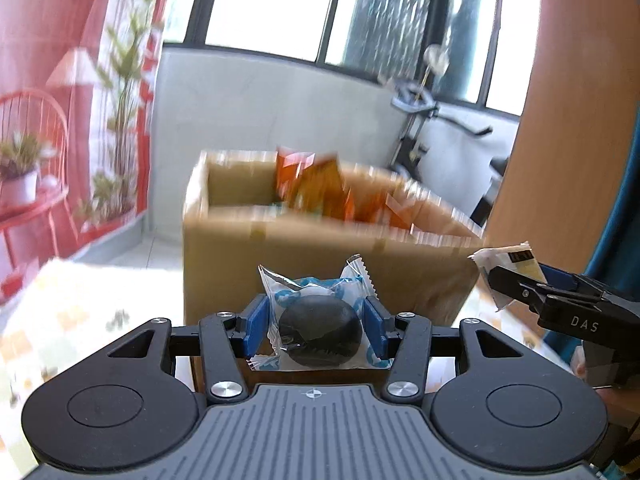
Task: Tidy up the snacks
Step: 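Lift the cracker pack and candy pack and carry both over the box, then open both tools to drop the cracker and candy packs into the box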
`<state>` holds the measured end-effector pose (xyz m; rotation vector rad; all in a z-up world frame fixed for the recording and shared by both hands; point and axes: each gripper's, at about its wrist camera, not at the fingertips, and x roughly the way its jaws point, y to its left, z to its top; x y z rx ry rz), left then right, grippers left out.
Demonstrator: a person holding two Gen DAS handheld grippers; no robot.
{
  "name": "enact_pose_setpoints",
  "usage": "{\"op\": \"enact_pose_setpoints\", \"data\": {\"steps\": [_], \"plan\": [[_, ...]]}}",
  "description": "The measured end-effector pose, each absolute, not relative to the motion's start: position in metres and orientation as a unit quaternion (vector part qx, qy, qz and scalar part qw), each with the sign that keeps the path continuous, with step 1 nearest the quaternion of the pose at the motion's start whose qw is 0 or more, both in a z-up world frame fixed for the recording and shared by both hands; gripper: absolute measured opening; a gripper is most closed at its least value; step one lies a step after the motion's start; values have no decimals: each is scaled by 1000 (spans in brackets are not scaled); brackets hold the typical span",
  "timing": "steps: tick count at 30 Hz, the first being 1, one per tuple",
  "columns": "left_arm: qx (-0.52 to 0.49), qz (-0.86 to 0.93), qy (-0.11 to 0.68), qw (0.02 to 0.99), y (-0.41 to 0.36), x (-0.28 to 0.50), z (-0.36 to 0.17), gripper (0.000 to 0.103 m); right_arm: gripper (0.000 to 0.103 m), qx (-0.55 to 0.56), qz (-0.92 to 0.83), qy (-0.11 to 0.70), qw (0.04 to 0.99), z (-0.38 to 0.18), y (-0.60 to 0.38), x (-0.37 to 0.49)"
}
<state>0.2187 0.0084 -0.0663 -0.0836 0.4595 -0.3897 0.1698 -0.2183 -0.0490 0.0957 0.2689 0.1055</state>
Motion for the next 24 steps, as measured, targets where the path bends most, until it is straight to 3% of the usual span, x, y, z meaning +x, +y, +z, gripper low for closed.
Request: {"op": "enact_pose_setpoints", "data": {"steps": [10,24], "plan": [[-41,-190,171,966,-3,266,-23,54,92,52,76,100,991,-7,-208,217],[-13,-147,214,966,6,332,-31,54,92,60,83,135,986,-16,-177,278]]}}
